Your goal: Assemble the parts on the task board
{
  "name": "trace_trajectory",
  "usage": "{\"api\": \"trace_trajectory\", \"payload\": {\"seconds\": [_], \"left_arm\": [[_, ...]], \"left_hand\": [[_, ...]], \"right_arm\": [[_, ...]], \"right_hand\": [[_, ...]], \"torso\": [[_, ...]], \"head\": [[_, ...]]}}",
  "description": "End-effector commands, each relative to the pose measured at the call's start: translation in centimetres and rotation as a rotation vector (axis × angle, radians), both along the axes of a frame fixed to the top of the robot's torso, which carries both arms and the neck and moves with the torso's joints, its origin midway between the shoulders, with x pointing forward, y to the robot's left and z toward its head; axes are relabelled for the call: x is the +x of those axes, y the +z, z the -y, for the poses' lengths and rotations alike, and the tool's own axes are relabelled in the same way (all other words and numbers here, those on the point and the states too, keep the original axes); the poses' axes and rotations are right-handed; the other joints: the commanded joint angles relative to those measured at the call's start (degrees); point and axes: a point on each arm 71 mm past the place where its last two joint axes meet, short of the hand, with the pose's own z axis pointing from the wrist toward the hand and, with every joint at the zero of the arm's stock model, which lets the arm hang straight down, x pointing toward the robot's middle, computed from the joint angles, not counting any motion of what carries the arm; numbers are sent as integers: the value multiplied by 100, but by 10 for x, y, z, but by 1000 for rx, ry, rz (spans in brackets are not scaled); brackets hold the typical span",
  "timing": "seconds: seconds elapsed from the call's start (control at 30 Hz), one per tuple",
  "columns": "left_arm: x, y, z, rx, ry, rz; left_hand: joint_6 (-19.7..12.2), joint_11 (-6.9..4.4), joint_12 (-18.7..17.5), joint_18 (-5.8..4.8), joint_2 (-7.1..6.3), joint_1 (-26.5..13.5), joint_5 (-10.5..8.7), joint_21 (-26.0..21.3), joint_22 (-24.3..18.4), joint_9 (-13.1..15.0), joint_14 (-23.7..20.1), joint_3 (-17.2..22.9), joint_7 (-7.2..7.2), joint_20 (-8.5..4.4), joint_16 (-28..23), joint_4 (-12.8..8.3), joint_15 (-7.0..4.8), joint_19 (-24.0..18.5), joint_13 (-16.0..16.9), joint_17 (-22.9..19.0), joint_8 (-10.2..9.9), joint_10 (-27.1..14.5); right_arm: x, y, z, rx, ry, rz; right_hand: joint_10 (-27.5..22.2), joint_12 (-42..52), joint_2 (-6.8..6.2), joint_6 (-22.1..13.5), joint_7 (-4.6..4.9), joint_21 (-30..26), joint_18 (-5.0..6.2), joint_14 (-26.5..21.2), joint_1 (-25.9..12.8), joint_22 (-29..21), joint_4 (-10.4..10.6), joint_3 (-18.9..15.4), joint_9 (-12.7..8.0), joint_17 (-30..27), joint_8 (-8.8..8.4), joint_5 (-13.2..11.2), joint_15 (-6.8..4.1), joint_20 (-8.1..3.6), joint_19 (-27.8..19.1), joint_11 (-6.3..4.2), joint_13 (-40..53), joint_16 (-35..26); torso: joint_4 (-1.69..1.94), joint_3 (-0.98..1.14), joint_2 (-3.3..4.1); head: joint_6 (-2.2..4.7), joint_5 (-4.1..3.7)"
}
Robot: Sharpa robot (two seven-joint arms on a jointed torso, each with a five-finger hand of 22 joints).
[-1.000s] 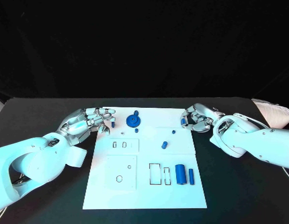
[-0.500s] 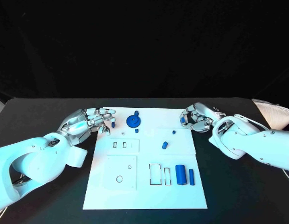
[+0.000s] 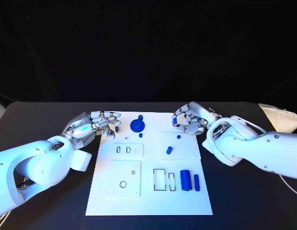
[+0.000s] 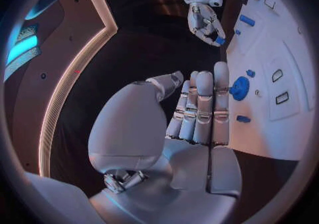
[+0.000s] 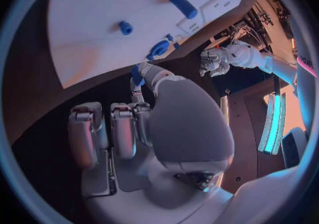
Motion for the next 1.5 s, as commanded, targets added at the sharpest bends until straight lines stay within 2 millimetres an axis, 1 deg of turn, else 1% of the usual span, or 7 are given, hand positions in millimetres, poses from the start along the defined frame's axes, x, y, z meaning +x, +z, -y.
{"api": "trace_trajectory", "payload": {"seconds": [0.03, 0.3, 0.6, 0.77, 1.0, 1.2, 1.5], "left_arm": [[-1, 1, 4, -16, -24, 3], [-1, 1, 8, -20, -31, 4], [-1, 1, 9, -20, -35, 2], [-1, 1, 10, -20, -38, 2], [-1, 1, 10, -20, -39, 1], [-1, 0, 9, -19, -38, 0], [-1, 0, 9, -19, -40, -2]], "left_hand": [[-35, 3, 33, 85, 32, 35, -4, 24, 7, 6, -53, 29, 12, 1, 32, -4, -3, -40, 9, -9, -14, -41], [-35, 3, 35, 86, 37, 44, -4, 31, 11, 7, -54, 35, 12, 0, 33, -12, -4, -43, 11, -10, -13, -42], [-35, 3, 35, 86, 37, 44, -4, 31, 11, 7, -54, 35, 12, 0, 33, -12, -4, -43, 11, -10, -13, -42], [-35, 3, 35, 86, 37, 44, -4, 31, 11, 7, -54, 35, 12, 0, 33, -12, -4, -43, 11, -10, -13, -42], [-35, 3, 35, 86, 37, 44, -4, 31, 11, 7, -54, 35, 12, 0, 33, -12, -4, -43, 11, -10, -13, -42], [-32, 5, 39, 86, 43, 47, -5, 47, 20, 10, -56, 41, 14, 1, 38, -20, -4, -52, 16, -11, -11, -43], [-32, 5, 39, 86, 43, 47, -5, 47, 20, 10, -56, 41, 14, 1, 38, -20, -4, -52, 16, -11, -11, -43]], "right_arm": [[-4, -2, -21, -20, -5, -40], [-21, -18, -88, -56, 113, -85], [-34, -38, -129, -99, 170, -111], [-36, -45, -138, -112, 174, -125], [-38, -51, -148, -124, 192, -117], [-39, -55, -153, -137, 206, -104], [-40, -56, -157, -141, 211, -73]], "right_hand": [[238, -26, -5, 87, -129, 32, -39, 524, -41, 1505, 29, 4, 323, 1162, 444, -14, -7, -42, 600, -19, 1086, -10], [230, -39, -11, 54, -123, 32, -39, 520, -94, 1505, 47, 12, 326, 1142, 462, -10, 4, -34, 600, -14, 1077, -20], [214, -66, -22, 50, -126, 32, -39, 514, -124, 1505, 56, 12, 332, 1116, 480, -15, 8, -29, 600, -16, 1059, -33], [218, -63, -67, 42, -134, 32, -39, 514, -229, 1505, 95, -2, 347, 1114, 535, -44, 9, -23, 600, -21, 1064, -35], [216, -68, -90, 44, -141, 32, -39, 513, -254, 1505, 102, -9, 354, 1111, 557, -49, 7, -23, 600, -26, 1061, -37], [212, -74, -108, 44, -144, 32, -39, 513, -264, 1505, 101, -13, 357, 1109, 570, -54, 5, -24, 600, -29, 1058, -39], [213, -74, -115, 43, -145, 32, -39, 513, -273, 1505, 104, -16, 359, 1110, 576, -55, 4, -24, 600, -29, 1058, -38]], "torso": [[-9, -16, -33], [-20, -55, -82], [-23, -76, -99], [-24, -73, -96], [-29, -48, -81], [-16, -52, -83], [-31, -49, -81]], "head": [[-18, 37], [-60, 115], [-128, 181], [-154, 190], [-175, 209], [-211, 228], [-223, 261]]}}
